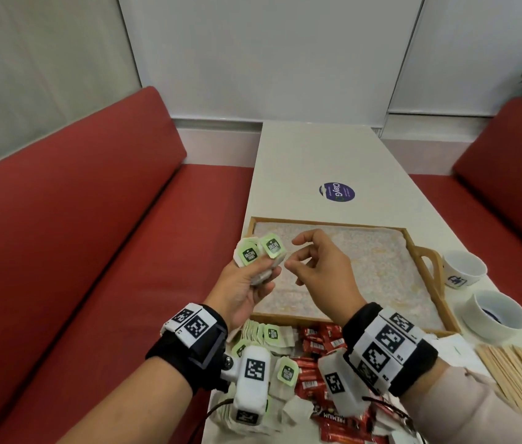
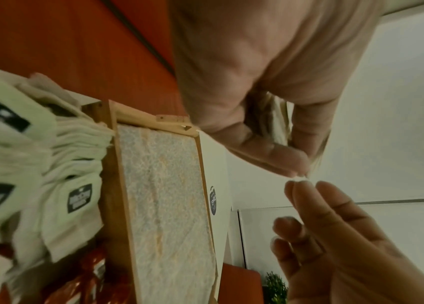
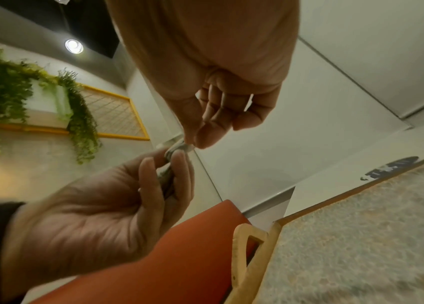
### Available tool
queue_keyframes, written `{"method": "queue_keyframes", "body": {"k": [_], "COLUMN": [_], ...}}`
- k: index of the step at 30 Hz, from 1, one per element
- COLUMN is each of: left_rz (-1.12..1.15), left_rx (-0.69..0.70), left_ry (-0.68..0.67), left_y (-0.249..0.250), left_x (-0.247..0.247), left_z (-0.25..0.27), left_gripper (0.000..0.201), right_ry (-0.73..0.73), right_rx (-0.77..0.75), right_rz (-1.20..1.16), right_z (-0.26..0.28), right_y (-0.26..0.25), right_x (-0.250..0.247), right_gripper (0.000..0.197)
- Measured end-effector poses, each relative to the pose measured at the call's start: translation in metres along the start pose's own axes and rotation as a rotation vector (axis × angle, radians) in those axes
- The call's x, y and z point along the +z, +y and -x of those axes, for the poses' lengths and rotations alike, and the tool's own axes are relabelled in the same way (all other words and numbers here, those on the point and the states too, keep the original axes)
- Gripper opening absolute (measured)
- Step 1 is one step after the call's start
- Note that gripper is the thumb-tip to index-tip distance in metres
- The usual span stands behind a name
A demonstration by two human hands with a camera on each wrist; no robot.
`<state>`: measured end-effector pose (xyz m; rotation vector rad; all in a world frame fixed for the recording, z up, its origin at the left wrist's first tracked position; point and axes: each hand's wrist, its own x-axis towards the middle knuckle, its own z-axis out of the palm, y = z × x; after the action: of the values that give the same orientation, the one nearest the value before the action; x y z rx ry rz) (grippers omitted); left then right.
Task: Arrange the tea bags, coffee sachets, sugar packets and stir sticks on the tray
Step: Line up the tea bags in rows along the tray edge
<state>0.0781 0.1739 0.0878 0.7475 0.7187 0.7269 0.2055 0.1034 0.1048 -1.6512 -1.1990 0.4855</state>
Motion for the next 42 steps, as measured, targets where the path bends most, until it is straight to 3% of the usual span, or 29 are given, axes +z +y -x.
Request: {"method": "queue_keyframes", "body": {"k": [6,11,13,18,20,24,28,33,38,42], "left_rz": [-0.045,-0.092,-0.125,-0.268,-0.345,-0.518,-0.602,-0.556,-0.413,-0.384], "left_rx": [0.031,0.011,0.006,-0.009,-0.009,-0.006,-0.017,0.008,-0.010,-0.069], "left_ry": [0.021,0.016,0.005,-0.022,-0.050,-0.109,-0.141,-0.069,0.114,0.136], "left_y": [-0.001,-0.005,-0.006,0.000,0.003,0.010,0.018,0.033,0.048,0.048], "left_x": [0.005,0.007,0.006,-0.002,-0.007,-0.014,-0.019,-0.027,-0.038,-0.044], "left_z": [-0.018,-0.028,-0.030,-0.033,-0.034,-0.038,-0.047,-0.071,-0.106,-0.126], "left_gripper": [0.027,0.012,0.016,0.017,0.018,0.023,0.024,0.027,0.022,0.018], "right_ry": [0.020,0.018,-0.002,0.070,-0.005,-0.345,-0.366,-0.367,-0.280,-0.287], "right_rx": [-0.082,-0.089,-0.064,-0.089,-0.081,0.019,0.064,0.088,0.132,0.176], "right_rz": [0.112,0.165,0.169,0.209,0.258,0.213,0.120,0.057,0.115,0.195], "right_z": [-0.006,-0.009,-0.011,-0.024,-0.036,-0.060,-0.079,-0.108,-0.161,-0.194], "right_y": [0.010,0.023,0.023,0.019,0.018,0.017,0.015,0.016,0.035,0.057], "right_x": [0.009,0.008,0.005,-0.009,-0.015,-0.016,-0.013,0.001,0.021,0.042], "right_gripper": [0.032,0.033,0.033,0.013,0.008,0.015,0.009,0.013,0.018,0.013]}}
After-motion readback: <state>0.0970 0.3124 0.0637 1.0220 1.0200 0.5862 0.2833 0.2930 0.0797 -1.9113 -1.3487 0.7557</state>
